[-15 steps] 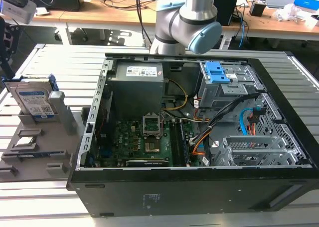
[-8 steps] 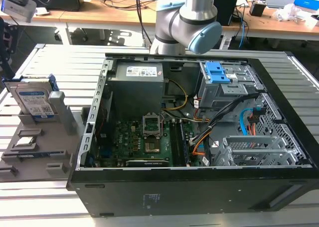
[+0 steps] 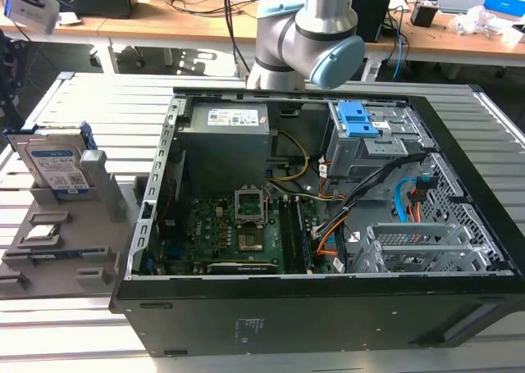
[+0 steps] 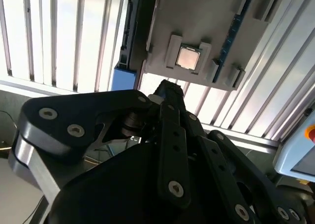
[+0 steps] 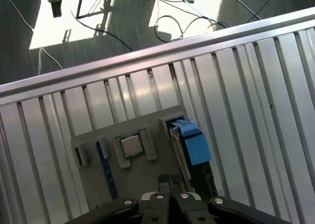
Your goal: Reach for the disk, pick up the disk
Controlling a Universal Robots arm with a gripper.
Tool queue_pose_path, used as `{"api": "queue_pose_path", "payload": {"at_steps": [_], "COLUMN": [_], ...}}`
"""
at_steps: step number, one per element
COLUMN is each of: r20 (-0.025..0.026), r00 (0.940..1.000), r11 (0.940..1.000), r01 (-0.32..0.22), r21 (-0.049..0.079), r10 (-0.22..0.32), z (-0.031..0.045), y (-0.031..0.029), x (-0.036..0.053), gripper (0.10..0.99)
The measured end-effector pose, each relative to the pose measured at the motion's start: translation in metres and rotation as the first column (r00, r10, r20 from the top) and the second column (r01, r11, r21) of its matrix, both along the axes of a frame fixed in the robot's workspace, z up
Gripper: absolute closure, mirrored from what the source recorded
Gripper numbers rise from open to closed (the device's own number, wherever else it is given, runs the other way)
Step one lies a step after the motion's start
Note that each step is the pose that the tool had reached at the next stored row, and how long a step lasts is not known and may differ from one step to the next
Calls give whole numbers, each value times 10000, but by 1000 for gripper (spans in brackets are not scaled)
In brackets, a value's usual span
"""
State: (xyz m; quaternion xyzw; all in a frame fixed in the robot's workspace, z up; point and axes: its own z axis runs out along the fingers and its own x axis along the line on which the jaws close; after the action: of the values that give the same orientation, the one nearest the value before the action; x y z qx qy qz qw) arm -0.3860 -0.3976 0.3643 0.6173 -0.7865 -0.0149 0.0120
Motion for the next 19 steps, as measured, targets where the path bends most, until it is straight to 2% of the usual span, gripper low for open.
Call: {"api": "queue_pose_path", "payload": {"at_steps": [3,7,14,19], "r20": [0,0,0,1], "r00": [9988,9967,9880,9834], "r11": [9988,9967,9880,9834], "r01": [-493,-818,-1544,-1813], "r21": [0,0,0,0], "r10": [493,818,1544,1813], "z": [0,0,0,0], "y": [0,0,0,0], "x": [0,0,0,0], "gripper": [980,980,980,980]}}
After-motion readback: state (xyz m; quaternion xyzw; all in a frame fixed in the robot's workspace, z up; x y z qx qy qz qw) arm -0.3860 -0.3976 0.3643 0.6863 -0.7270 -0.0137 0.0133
